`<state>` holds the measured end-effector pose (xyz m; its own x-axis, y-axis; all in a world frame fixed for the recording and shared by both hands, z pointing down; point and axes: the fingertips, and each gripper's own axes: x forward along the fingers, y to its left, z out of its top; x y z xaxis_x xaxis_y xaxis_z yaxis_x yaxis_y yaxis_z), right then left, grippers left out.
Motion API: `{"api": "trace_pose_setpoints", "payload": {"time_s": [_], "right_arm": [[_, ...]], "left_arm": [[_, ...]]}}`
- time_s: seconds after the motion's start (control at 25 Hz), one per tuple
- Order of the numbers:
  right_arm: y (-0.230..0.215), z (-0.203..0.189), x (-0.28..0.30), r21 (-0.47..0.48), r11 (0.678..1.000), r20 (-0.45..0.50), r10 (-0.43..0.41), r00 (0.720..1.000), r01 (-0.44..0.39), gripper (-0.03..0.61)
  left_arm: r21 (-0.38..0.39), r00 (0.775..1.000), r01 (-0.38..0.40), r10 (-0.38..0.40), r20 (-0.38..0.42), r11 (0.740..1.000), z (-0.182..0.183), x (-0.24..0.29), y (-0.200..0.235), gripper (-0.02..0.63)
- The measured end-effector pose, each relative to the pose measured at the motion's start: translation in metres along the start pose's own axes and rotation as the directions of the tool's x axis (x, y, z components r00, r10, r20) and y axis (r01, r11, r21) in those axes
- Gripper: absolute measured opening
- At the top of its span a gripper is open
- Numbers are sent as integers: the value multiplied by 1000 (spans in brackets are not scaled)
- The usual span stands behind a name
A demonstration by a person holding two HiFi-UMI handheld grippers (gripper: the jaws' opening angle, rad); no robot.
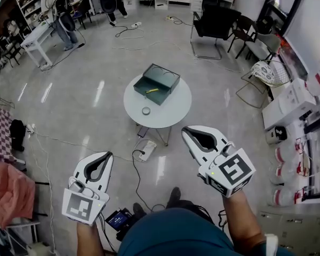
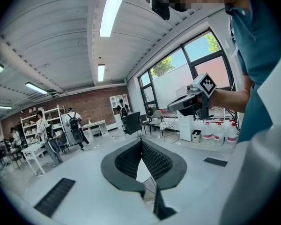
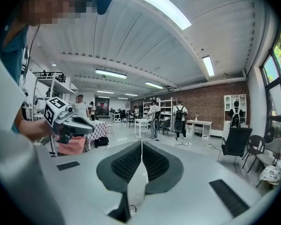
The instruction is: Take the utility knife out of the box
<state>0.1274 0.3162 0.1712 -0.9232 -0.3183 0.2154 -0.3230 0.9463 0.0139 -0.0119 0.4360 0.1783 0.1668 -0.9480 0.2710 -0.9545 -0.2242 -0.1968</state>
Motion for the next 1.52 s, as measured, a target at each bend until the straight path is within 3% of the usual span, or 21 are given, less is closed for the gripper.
{"api": "trace_pose_setpoints", "payload": {"time_s": [0.44,0.68,0.88,1.16,1.52], "right_arm": [[-73,-9,-29,12,1000,60,17,998,-18,38],[-95,-21,-38,46,999,24,-29,999,28,38],[-113,-29,-32,54,993,-10,-109,994,109,38],[-113,-12,6,64,971,-39,-230,972,232,38],[-87,11,95,56,949,-66,-307,949,311,38]], "left_arm": [[26,999,-33,34,-28,999,30,55,-40,18],[25,999,6,-5,-39,1000,31,84,-36,18],[43,996,94,-94,-2,995,30,119,-25,18],[61,975,212,-215,48,975,32,144,33,18],[76,949,300,-305,73,951,6,155,134,18]]}}
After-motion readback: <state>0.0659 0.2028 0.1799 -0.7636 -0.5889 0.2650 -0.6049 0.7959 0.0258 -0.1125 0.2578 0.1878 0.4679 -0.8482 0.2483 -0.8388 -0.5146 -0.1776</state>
